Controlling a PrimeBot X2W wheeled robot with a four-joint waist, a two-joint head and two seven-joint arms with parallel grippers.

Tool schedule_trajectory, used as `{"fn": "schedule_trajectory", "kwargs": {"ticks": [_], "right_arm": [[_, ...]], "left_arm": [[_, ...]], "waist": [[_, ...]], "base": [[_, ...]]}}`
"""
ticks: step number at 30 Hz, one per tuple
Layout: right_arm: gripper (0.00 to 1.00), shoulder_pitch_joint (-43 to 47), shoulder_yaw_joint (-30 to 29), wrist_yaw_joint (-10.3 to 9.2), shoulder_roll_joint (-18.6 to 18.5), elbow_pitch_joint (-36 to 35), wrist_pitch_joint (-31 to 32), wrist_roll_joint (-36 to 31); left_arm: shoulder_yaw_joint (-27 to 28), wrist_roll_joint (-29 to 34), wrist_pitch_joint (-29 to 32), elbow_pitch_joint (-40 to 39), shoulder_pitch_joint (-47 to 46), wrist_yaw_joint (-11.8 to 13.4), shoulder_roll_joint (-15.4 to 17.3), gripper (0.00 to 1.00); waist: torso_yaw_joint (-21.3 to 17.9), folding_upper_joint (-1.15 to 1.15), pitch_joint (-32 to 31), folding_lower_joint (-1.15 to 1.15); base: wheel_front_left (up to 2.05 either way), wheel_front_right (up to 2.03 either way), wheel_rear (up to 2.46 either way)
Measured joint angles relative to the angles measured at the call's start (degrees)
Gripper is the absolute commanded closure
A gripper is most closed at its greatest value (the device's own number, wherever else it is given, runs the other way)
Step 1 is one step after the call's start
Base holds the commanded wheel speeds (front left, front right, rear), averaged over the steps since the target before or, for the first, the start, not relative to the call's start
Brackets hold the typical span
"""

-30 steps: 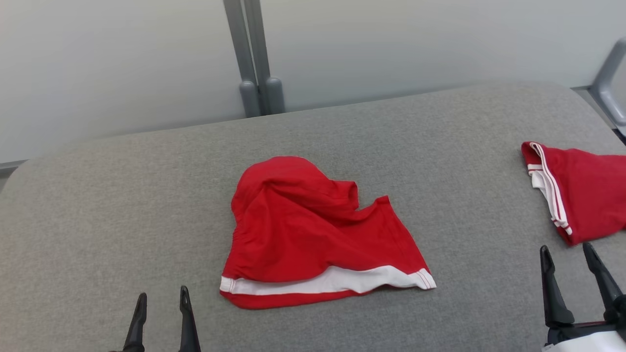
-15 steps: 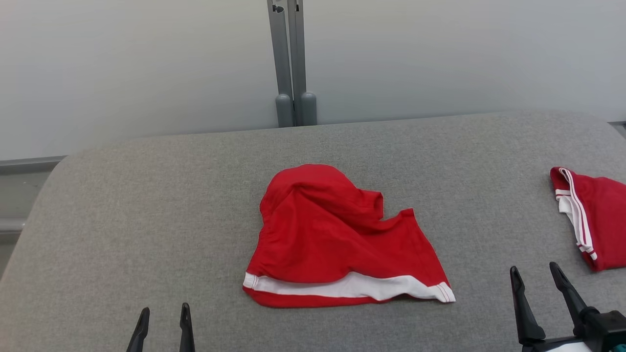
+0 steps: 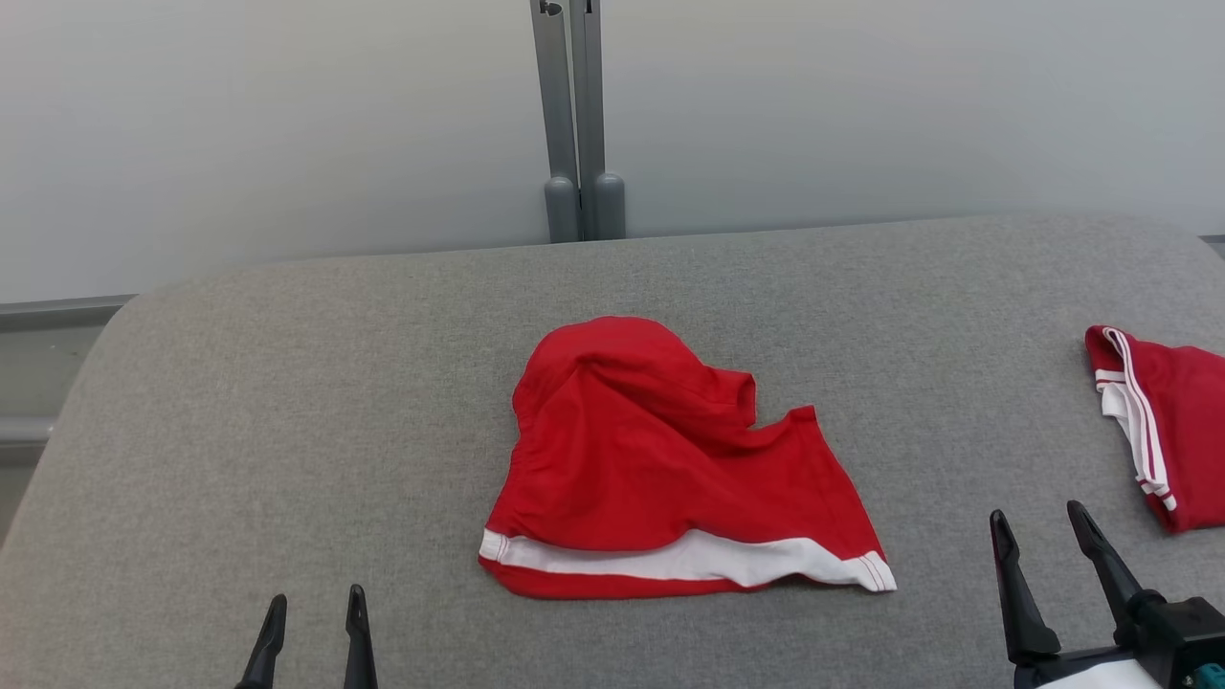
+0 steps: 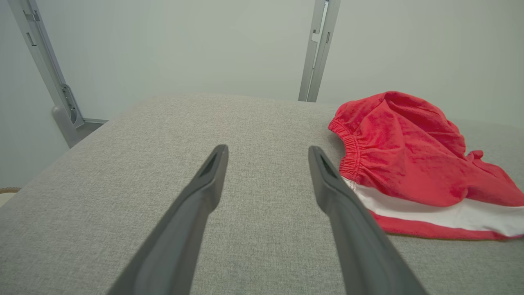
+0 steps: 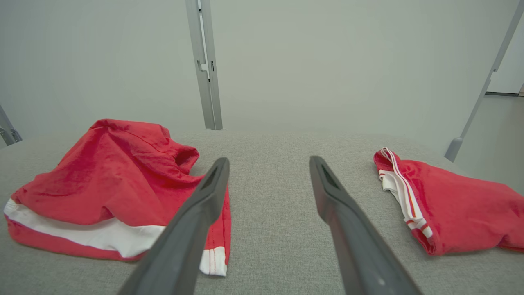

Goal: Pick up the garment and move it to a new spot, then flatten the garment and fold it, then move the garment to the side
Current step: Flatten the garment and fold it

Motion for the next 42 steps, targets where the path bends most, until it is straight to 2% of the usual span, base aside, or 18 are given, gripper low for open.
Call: {"fn": "schedule_trajectory", "kwargs": {"ticks": [19, 24, 26, 29, 34, 42], "right_arm": [[0.00, -0.04, -0.18, 0.00, -0.12, -0.59, 0.00, 0.25], [0.00, -0.46, 1.35, 0.00, -0.59, -2.35, 0.00, 0.91], [0.00, -0.46, 4.75, 0.00, -2.02, 0.85, -0.02, 1.64], [0.00, -0.93, 10.79, 0.00, -4.52, 9.33, 0.01, 2.01], [0.00, -8.32, 15.64, 0.00, -6.03, 21.16, 0.00, 2.57], [0.00, -17.18, 22.36, 0.00, -6.15, 29.44, 0.07, 4.25]], "left_arm": [[0.24, 0.04, 0.00, 0.10, -0.29, 0.43, -0.01, 0.00], [-1.48, 0.04, 0.00, -0.89, -2.29, -0.03, -0.01, 0.00], [-2.98, 0.05, 0.00, -0.51, -4.36, -0.48, -0.02, 0.00], [-7.30, 0.56, 0.00, 7.93, -6.25, -2.19, 0.00, 0.00], [-12.44, 0.63, -0.01, 17.51, -14.21, -4.10, -0.14, 0.00], [-15.69, 0.47, 0.01, 27.78, -22.07, -5.02, -0.13, 0.00]], "waist": [[0.07, 0.00, 0.21, 0.00], [0.46, 0.00, 0.55, 0.00], [0.74, 0.00, 1.00, 0.00], [1.01, 0.00, 1.68, 0.00], [0.88, 0.00, 3.13, 0.00], [0.53, 0.00, 6.22, 0.00]], "base": [[0.00, 0.00, 0.00], [0.00, 0.00, 0.00], [0.00, 0.00, 0.00], [0.00, 0.00, 0.00], [0.00, 0.00, 0.00], [0.00, 0.00, 0.00]]}}
